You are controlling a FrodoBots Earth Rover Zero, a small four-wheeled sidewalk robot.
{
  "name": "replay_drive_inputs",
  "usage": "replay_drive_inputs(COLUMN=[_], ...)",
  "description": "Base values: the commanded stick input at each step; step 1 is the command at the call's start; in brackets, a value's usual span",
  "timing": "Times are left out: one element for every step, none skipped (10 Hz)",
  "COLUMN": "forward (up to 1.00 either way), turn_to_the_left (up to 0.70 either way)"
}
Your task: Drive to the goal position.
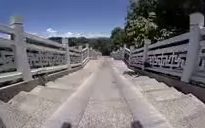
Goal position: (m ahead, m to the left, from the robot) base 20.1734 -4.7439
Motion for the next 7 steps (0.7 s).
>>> replay_drive_inputs(forward=[0.45, 0.45, 0.45, 0.45, 0.45, 0.45, 0.45], turn_to_the_left=[0.00, 0.00, 0.00, 0.00, 0.00, 0.00, 0.00])
